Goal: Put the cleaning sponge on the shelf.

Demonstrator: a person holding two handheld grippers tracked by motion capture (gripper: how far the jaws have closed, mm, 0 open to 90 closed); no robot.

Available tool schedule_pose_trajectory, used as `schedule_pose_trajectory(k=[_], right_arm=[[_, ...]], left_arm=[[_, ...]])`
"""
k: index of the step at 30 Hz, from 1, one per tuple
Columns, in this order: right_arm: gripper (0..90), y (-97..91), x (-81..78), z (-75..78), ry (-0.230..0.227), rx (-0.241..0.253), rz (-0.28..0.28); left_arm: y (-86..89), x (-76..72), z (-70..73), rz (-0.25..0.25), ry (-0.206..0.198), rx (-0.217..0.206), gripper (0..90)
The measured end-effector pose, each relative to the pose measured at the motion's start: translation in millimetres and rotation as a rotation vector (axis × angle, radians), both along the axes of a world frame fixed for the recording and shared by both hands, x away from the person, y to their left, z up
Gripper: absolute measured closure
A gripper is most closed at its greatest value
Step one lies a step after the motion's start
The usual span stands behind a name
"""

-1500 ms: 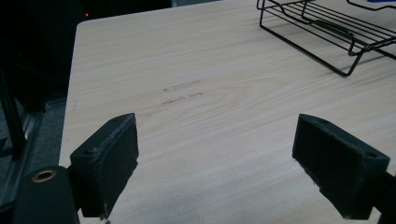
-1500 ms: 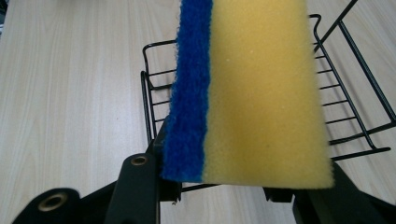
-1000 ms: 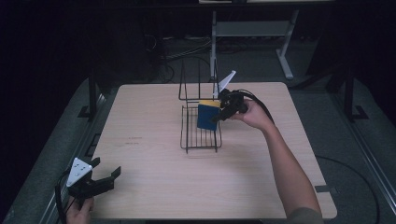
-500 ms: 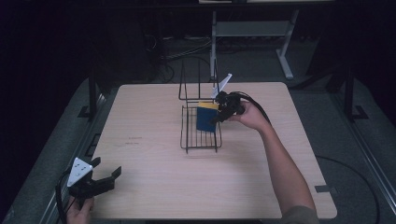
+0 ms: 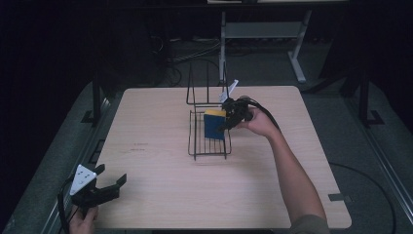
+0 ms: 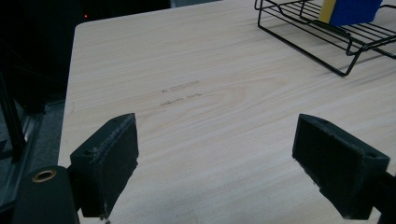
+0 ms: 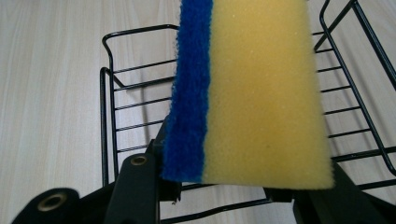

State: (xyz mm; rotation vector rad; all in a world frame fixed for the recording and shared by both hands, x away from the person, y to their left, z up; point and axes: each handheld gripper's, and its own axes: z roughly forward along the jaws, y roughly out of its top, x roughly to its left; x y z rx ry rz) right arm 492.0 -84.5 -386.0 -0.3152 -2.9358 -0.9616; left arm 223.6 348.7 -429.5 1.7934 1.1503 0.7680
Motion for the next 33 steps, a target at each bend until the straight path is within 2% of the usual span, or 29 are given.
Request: schedule_pose_trajectory(k=[23,33], right_arm=[[55.8,-0.8,0.6,-0.8,0.0,-0.004,0.002],[47.0,-0.2,0.2,-0.4,0.003,-0.006,-0.008]], left_arm=[[-0.2,-0.4,0.5,-0.001,-0.001,0.001,13.9],[-0.4,-0.4,0.6,0.001,-0.004,-0.002,13.9]])
